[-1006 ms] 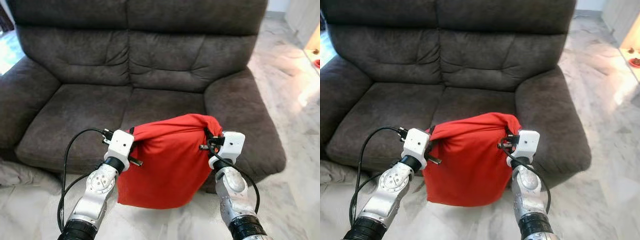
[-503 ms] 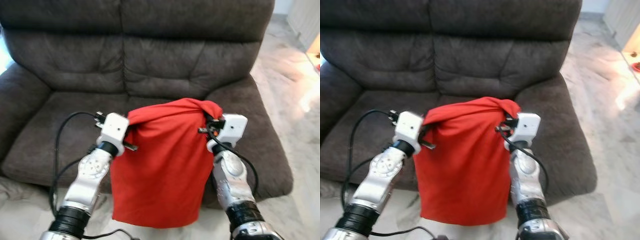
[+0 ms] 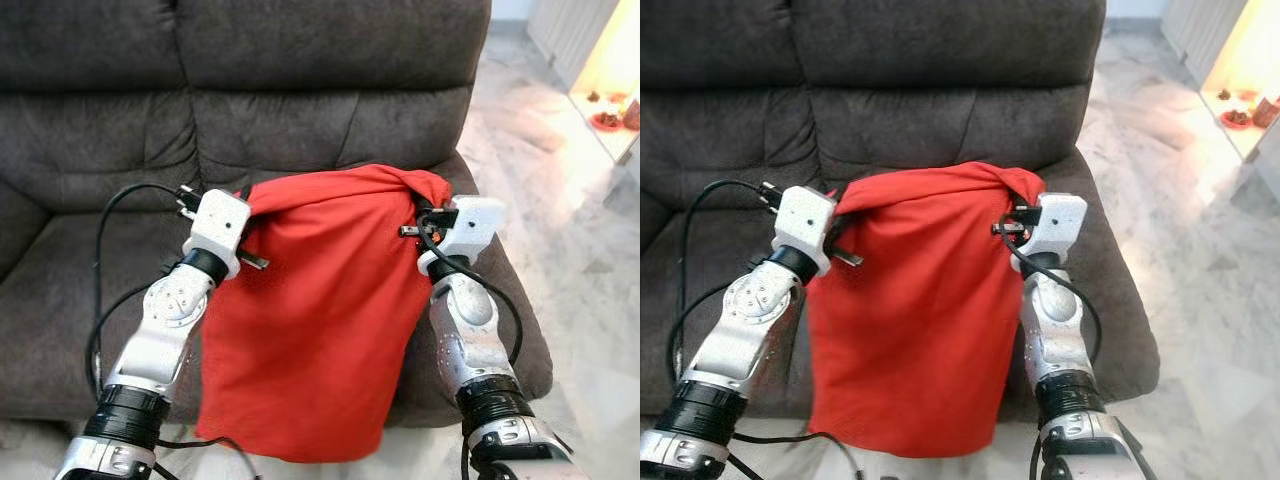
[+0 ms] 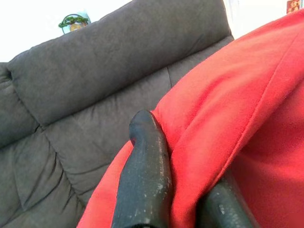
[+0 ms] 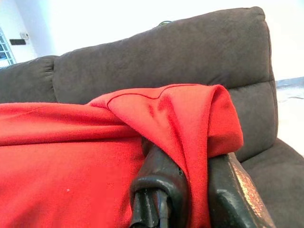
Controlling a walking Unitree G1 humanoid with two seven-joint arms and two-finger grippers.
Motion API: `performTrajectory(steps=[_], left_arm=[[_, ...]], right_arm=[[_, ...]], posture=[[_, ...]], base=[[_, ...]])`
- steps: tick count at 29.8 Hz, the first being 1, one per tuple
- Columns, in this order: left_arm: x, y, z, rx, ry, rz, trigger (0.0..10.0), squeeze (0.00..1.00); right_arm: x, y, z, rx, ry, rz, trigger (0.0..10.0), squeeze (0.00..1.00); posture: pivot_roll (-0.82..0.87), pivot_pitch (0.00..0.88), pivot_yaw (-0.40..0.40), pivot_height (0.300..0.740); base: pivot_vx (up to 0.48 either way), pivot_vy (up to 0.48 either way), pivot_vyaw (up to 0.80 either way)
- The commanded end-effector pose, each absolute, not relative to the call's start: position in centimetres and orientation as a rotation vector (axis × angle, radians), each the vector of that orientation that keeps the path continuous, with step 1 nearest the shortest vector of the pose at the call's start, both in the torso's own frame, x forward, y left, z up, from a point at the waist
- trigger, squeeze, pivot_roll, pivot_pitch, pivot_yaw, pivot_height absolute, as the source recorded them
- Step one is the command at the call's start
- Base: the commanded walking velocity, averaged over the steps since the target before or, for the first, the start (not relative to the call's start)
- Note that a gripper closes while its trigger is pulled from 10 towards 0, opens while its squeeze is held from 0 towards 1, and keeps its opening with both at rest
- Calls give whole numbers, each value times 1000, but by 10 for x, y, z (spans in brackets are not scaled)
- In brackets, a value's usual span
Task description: Move the pillow to the sofa from floor
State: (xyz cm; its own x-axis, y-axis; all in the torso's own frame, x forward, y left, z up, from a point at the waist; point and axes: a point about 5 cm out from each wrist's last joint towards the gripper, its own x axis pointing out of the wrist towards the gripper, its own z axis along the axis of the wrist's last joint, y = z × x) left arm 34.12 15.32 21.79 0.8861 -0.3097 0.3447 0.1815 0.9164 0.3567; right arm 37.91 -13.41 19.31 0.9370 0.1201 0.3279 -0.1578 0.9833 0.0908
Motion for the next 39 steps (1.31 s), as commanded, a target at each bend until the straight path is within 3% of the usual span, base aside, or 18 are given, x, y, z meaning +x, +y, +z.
performTrajectory(steps=[1,13,30,39], left_arm=[[334,200,231,288,-444,-54,10000,0],[332,201,230,288,-438,-42,10000,0],[334,204,234,292,-442,-34,10000,0],[336,204,239,306,-447,-43,10000,0]], right_arm=[[377,-185,222,131,-475,-52,10000,0],[381,-166,227,61,-469,93,10000,0],[387,-168,236,95,-481,61,10000,0],[387,-181,242,141,-513,-52,10000,0]], posture=[[108,151,45,740],[110,153,42,740],[117,146,43,740],[117,139,47,740]], base=[[274,0,0],[278,0,632],[291,0,0],[343,0,0]])
